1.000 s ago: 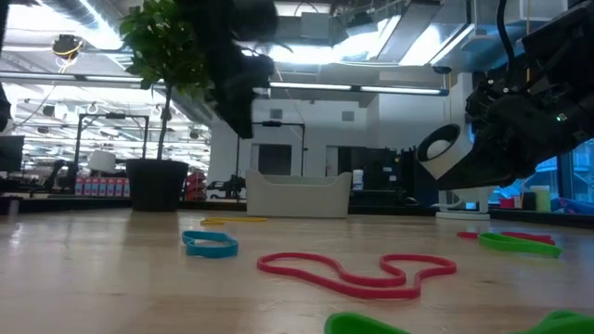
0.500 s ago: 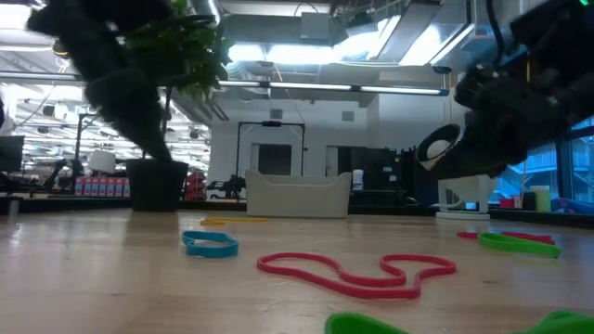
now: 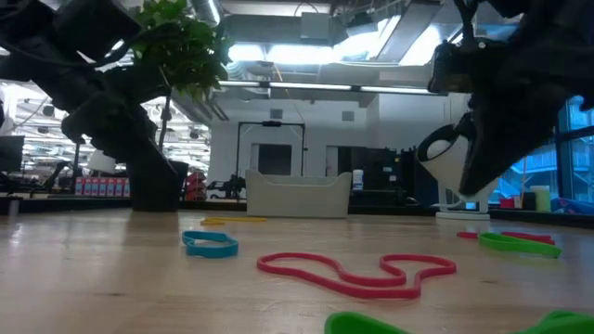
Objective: Pick and place rubber bands into bin
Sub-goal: Put the green rubber band into the gray bin, then put the red rubber band into the gray bin
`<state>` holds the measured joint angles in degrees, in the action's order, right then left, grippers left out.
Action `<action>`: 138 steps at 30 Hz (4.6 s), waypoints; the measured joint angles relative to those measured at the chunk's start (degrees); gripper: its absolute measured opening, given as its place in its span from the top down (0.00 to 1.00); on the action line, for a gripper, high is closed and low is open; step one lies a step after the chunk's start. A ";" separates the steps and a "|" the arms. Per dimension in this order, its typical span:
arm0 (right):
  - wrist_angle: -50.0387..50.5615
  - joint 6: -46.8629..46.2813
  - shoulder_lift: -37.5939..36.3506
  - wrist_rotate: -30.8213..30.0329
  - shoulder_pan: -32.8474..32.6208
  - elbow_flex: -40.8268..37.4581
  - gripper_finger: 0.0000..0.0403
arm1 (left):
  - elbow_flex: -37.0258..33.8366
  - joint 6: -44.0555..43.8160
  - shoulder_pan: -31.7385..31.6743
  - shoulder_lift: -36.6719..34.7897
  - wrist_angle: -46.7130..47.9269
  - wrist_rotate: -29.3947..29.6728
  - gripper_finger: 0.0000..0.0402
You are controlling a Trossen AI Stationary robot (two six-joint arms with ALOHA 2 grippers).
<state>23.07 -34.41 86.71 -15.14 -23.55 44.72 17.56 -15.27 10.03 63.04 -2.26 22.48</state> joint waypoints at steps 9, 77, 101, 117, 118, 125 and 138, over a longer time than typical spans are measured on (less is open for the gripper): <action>0.82 3.51 9.02 0.77 -1.13 2.61 0.76 | -0.20 0.49 -1.15 0.01 -3.57 -0.92 1.00; -3.34 43.60 25.55 4.70 51.26 33.51 0.72 | -0.17 5.55 -1.15 0.05 -4.00 -1.01 1.00; 29.21 23.80 2.84 4.66 36.97 24.71 0.98 | -0.16 5.53 -1.15 0.05 -5.90 0.02 0.99; 7.97 -5.83 -16.43 4.72 11.01 -12.67 0.81 | -0.15 5.55 -1.15 0.05 -8.29 -0.04 0.99; 6.52 -5.84 -16.41 4.70 10.03 -13.69 0.80 | -0.15 5.55 -1.15 0.05 -8.30 -0.04 1.00; 1.90 -5.80 -15.11 3.91 6.30 -17.31 0.79 | -0.15 4.73 -1.15 0.05 -8.29 -0.07 0.99; -0.40 -5.56 -7.83 0.10 5.93 -17.34 0.96 | -0.15 4.02 -1.12 0.05 -8.28 -0.07 0.99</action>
<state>22.67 -39.96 78.88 -15.03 -17.62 27.39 17.41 -11.25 8.91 63.09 -10.55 22.41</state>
